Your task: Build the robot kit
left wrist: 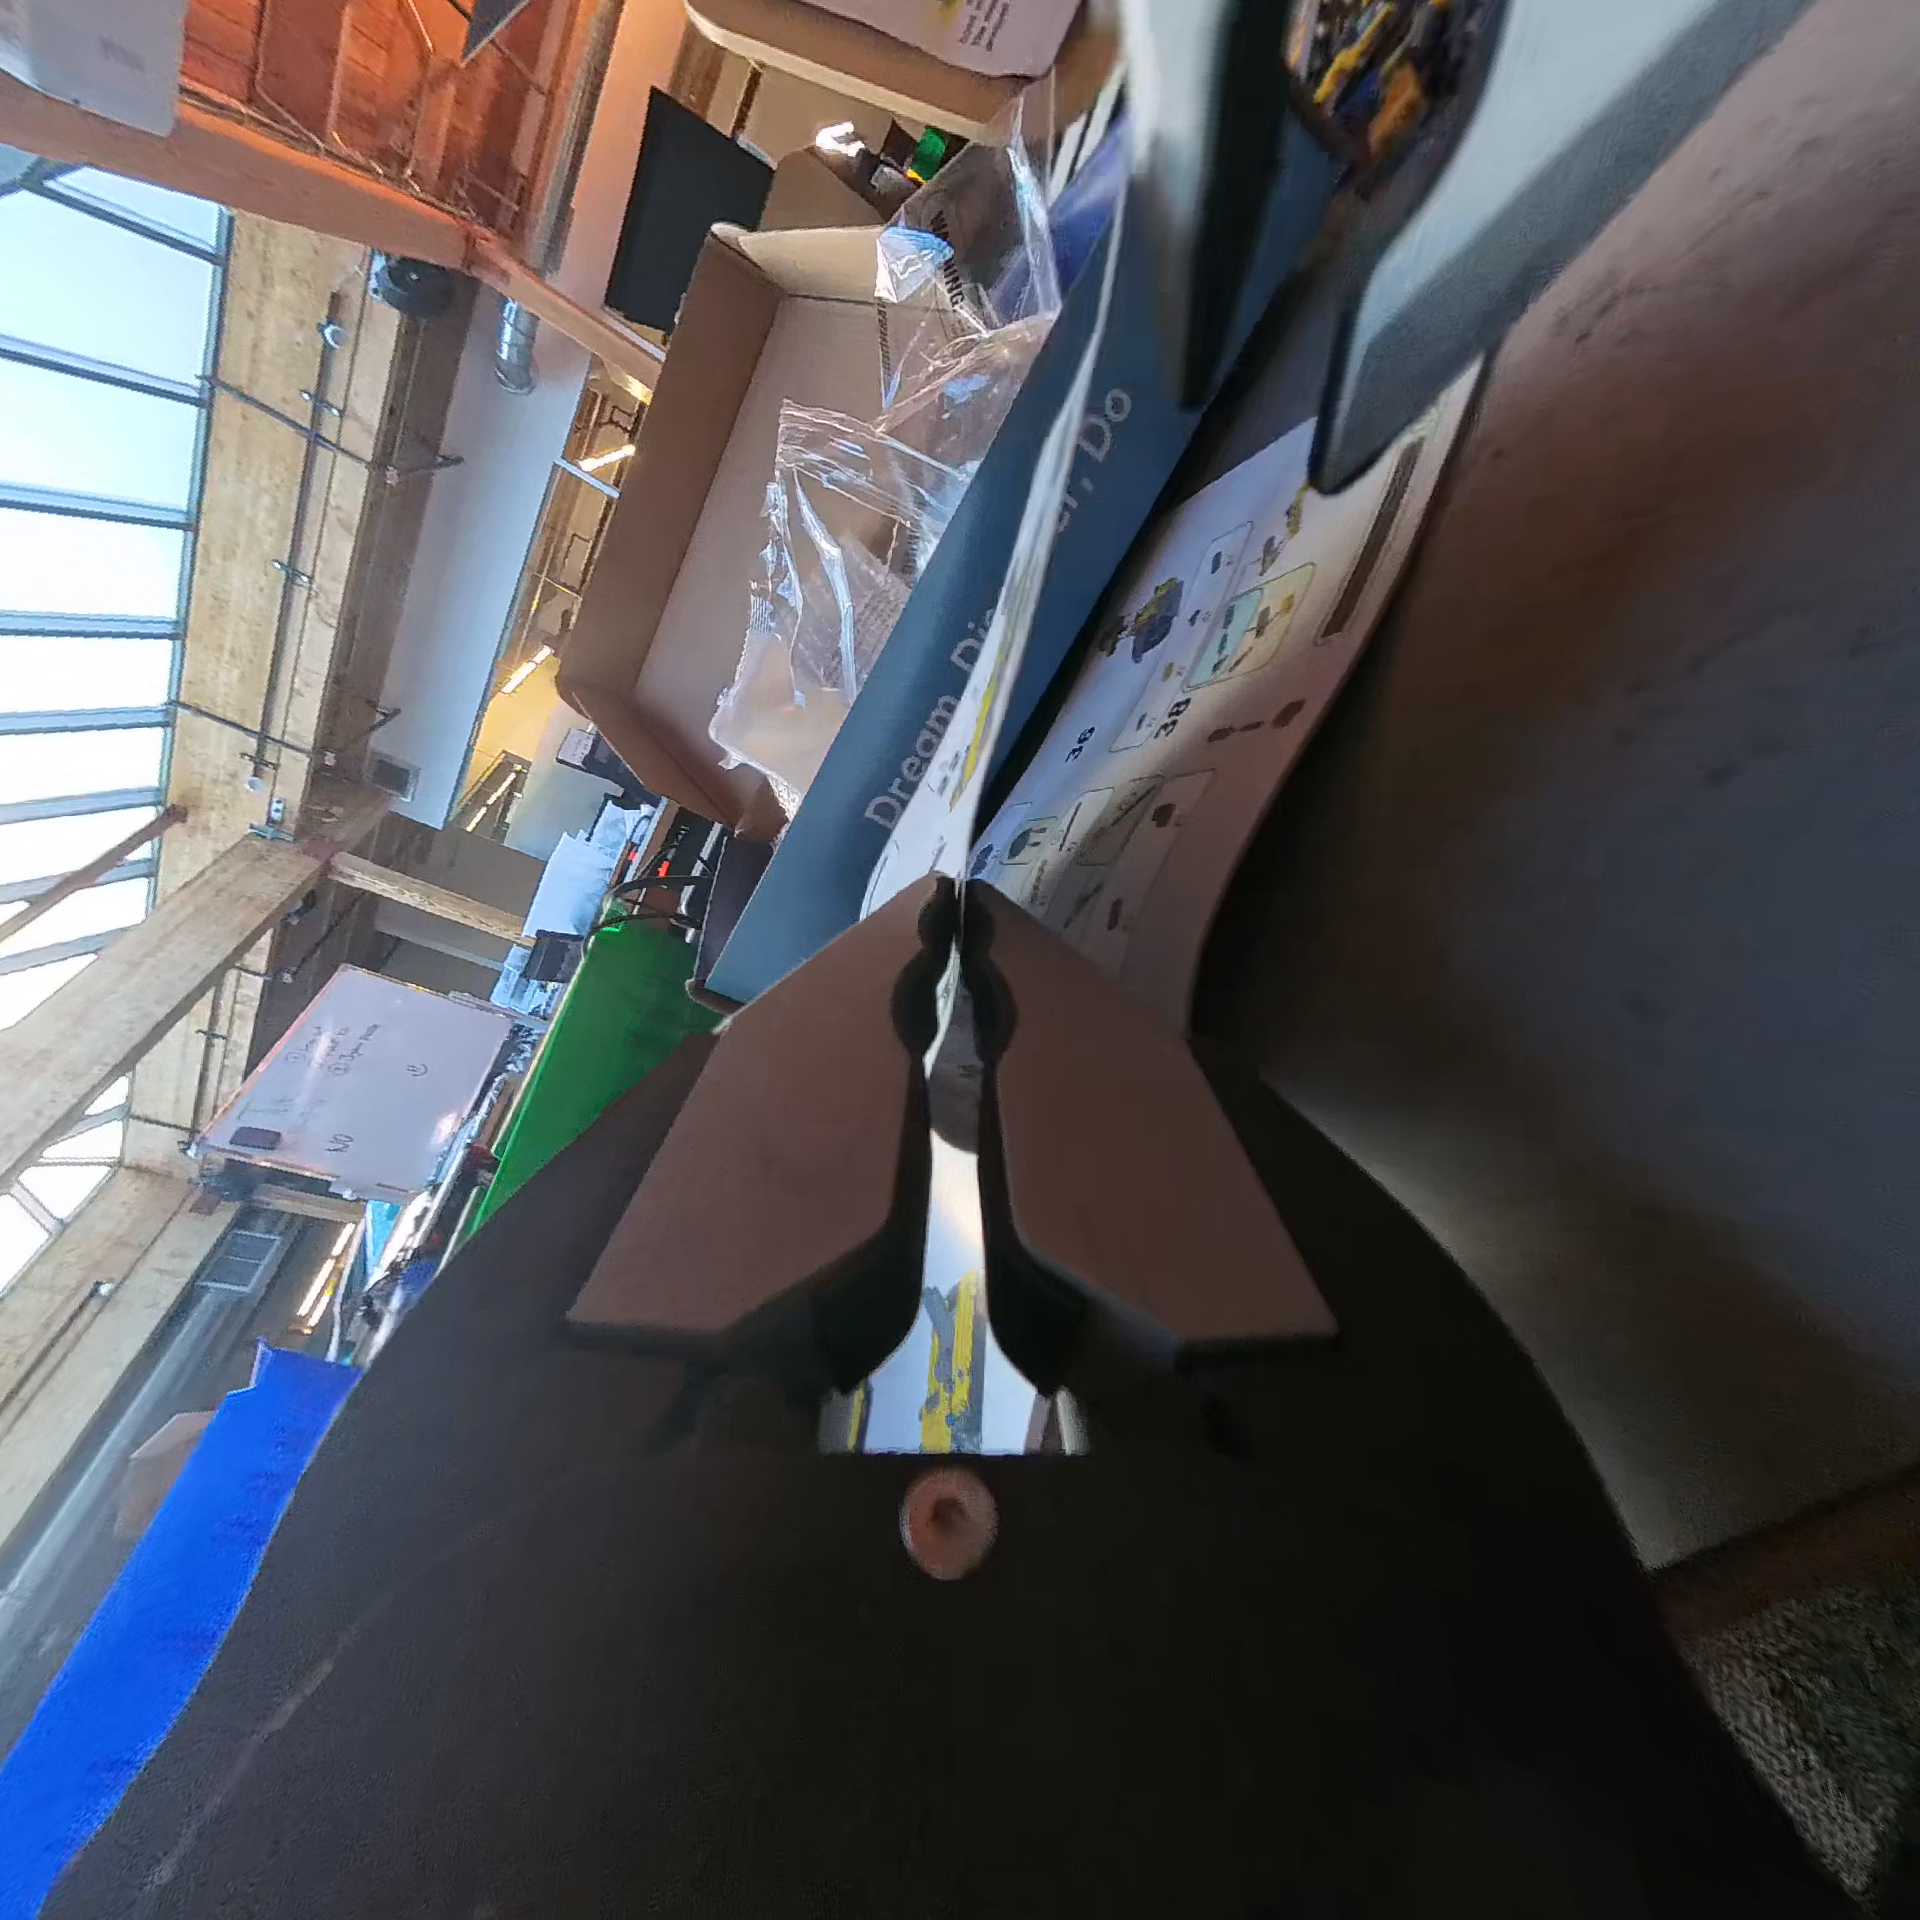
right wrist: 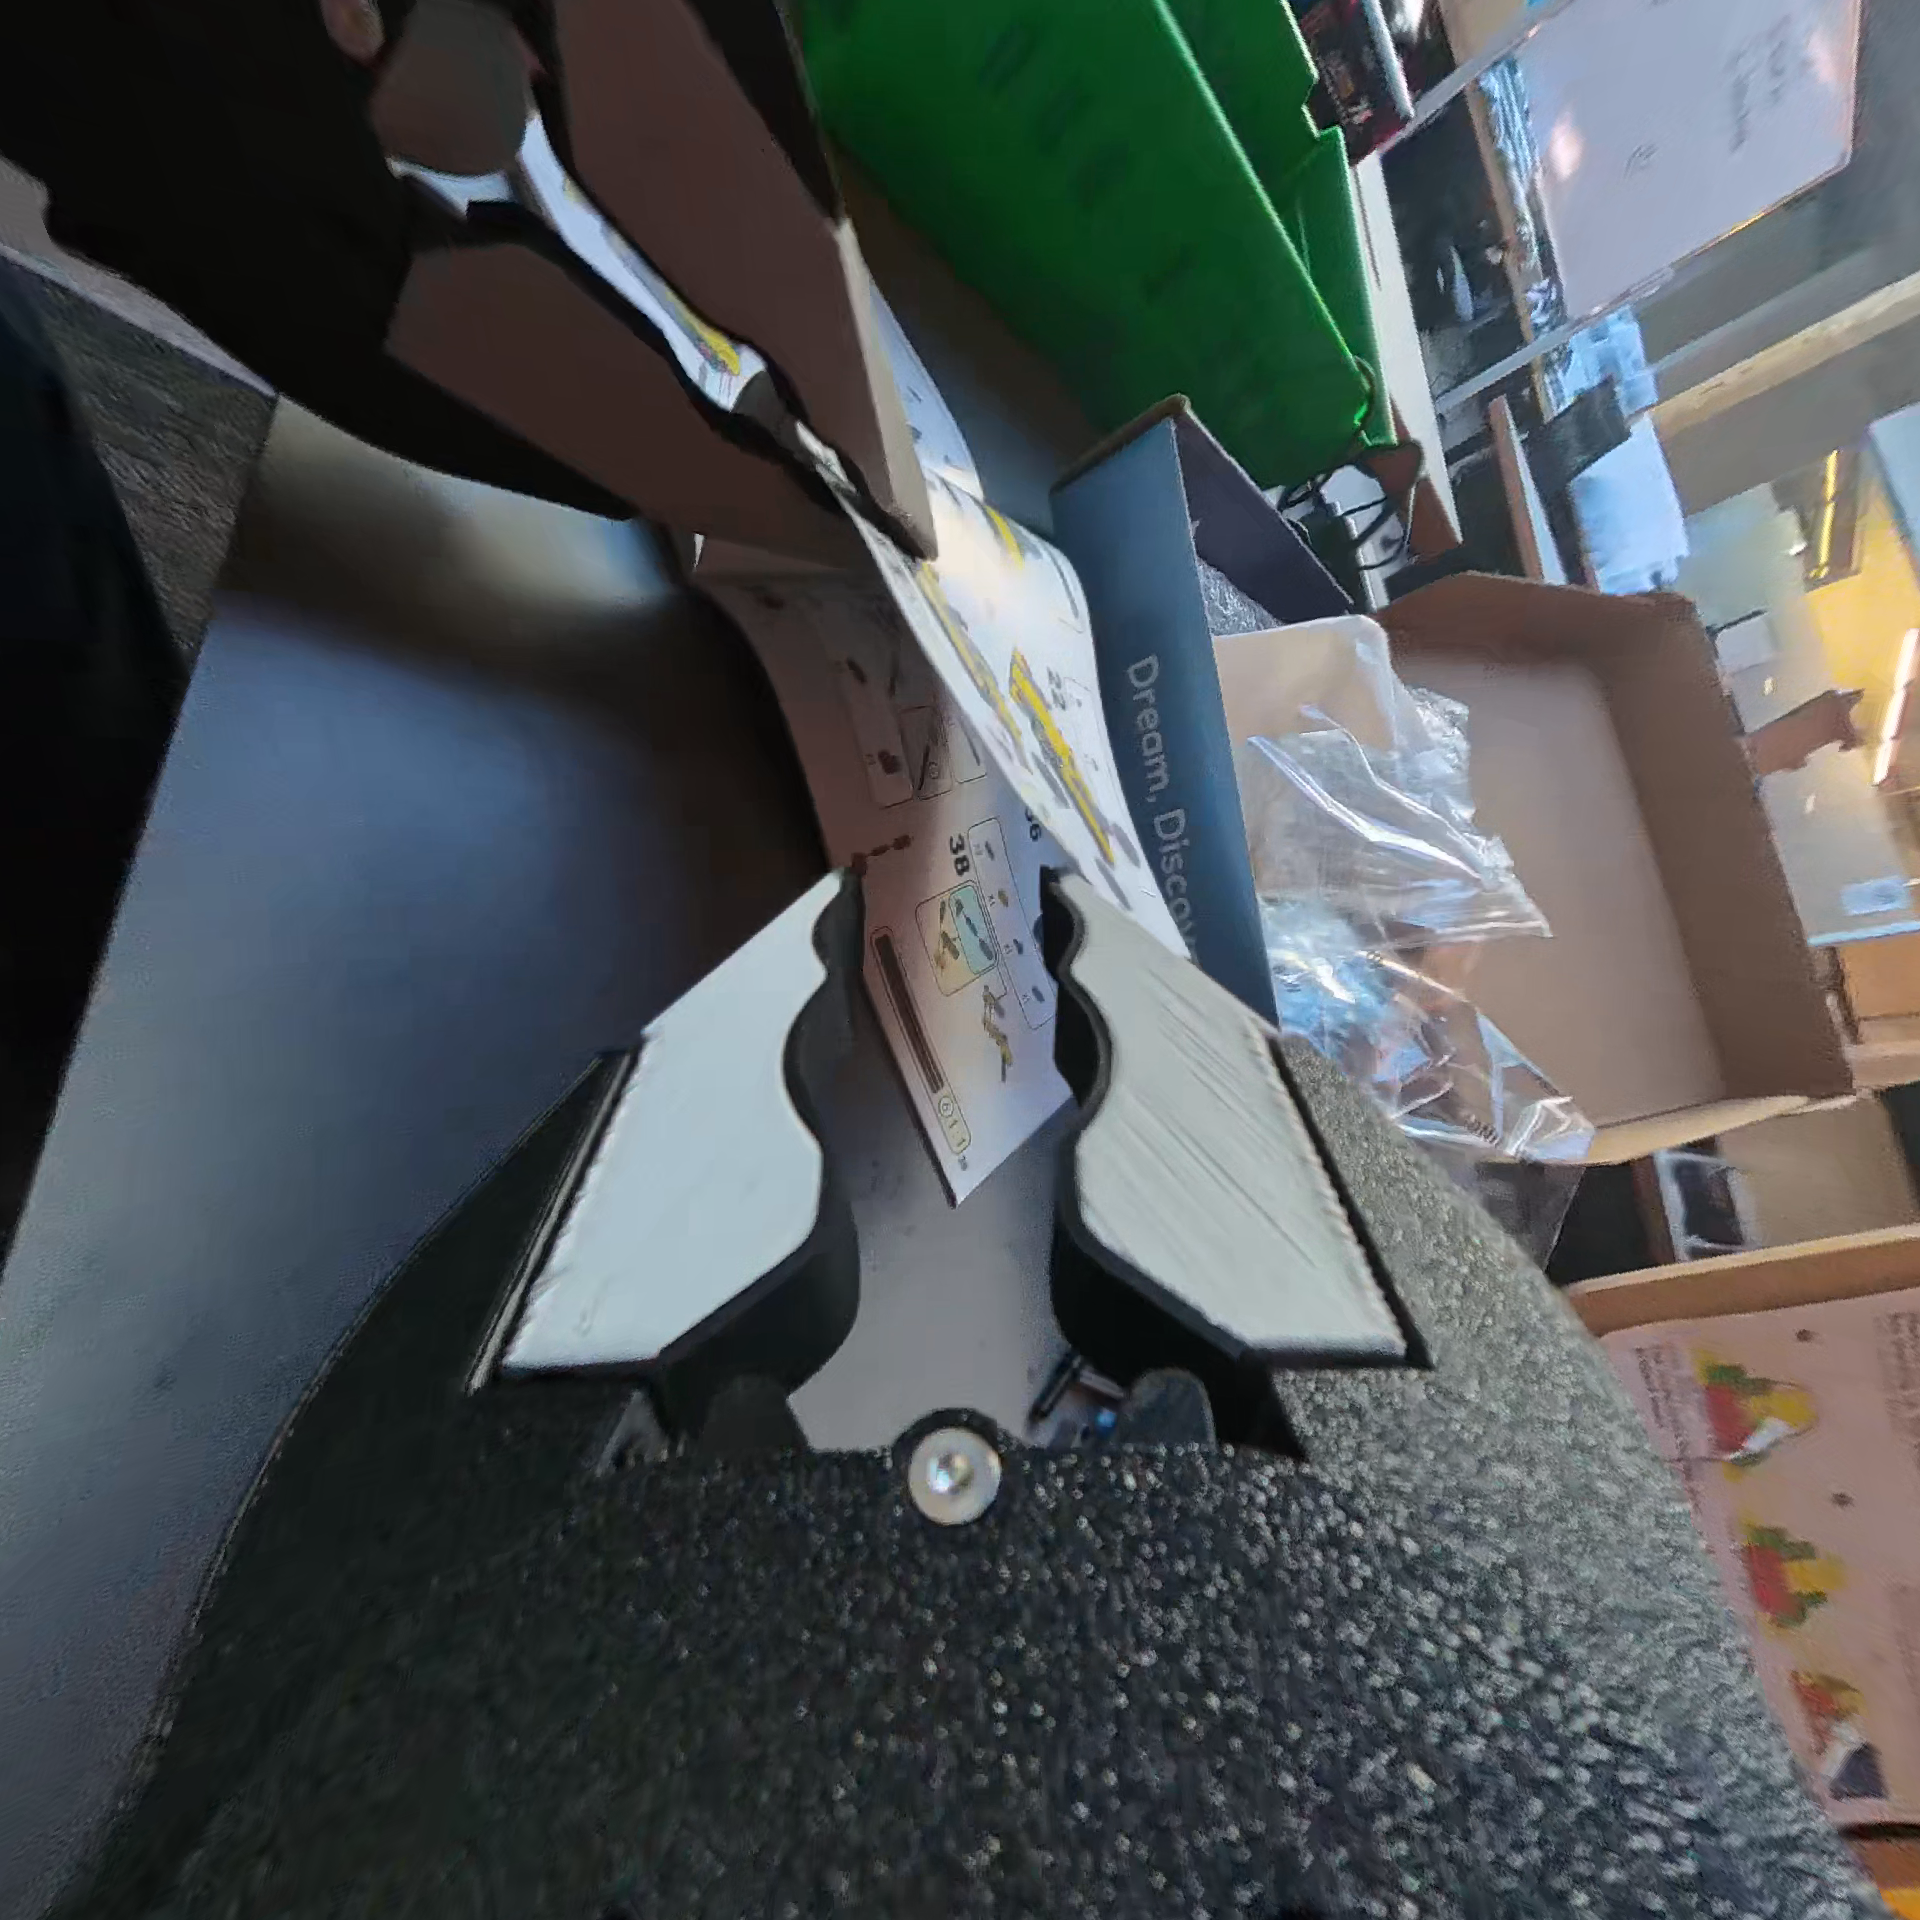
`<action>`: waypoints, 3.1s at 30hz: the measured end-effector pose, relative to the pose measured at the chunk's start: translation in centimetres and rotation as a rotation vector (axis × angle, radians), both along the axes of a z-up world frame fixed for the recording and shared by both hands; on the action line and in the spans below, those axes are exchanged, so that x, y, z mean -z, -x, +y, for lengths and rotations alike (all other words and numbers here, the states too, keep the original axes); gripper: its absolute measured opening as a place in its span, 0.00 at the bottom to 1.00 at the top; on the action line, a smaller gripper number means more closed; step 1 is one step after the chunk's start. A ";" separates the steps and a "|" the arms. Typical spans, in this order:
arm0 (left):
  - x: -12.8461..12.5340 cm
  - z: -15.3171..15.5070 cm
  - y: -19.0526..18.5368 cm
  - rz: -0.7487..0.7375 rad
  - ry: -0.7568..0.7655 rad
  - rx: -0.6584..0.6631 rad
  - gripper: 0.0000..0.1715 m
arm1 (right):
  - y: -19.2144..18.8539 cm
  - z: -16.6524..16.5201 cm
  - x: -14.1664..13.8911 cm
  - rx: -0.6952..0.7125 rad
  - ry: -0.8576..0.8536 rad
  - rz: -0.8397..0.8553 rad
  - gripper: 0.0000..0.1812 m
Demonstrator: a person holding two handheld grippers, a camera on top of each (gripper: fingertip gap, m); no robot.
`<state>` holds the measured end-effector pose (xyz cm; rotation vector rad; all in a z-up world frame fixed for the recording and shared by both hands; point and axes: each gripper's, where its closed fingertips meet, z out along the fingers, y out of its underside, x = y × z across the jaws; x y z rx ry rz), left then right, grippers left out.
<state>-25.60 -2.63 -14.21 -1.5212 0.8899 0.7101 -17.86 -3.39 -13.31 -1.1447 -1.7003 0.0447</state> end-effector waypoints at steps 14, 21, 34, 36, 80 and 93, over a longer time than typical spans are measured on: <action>-1.5 -0.3 2.2 -0.004 -0.082 -0.052 0.00 | 0.7 0.6 -5.6 0.077 0.907 0.567 0.29; -1.6 -0.3 2.1 -0.008 -0.094 -0.051 0.00 | 2.5 -0.9 -4.0 -0.008 0.809 0.446 0.30; -2.5 0.7 0.1 -0.046 -0.092 -0.053 0.00 | 7.5 -3.0 -2.3 -0.135 1.183 0.424 0.00; -2.4 0.8 0.8 -0.067 -0.090 -0.077 0.00 | 7.5 -3.1 -2.4 -0.139 1.187 0.425 0.02; -3.4 -1.0 3.7 -0.105 -0.222 -0.096 0.00 | 6.2 -5.4 -6.1 -0.292 0.607 0.338 0.24; -3.6 -1.0 3.1 -0.097 -0.230 -0.082 0.00 | 7.2 -4.9 -4.3 -0.271 0.329 0.267 0.25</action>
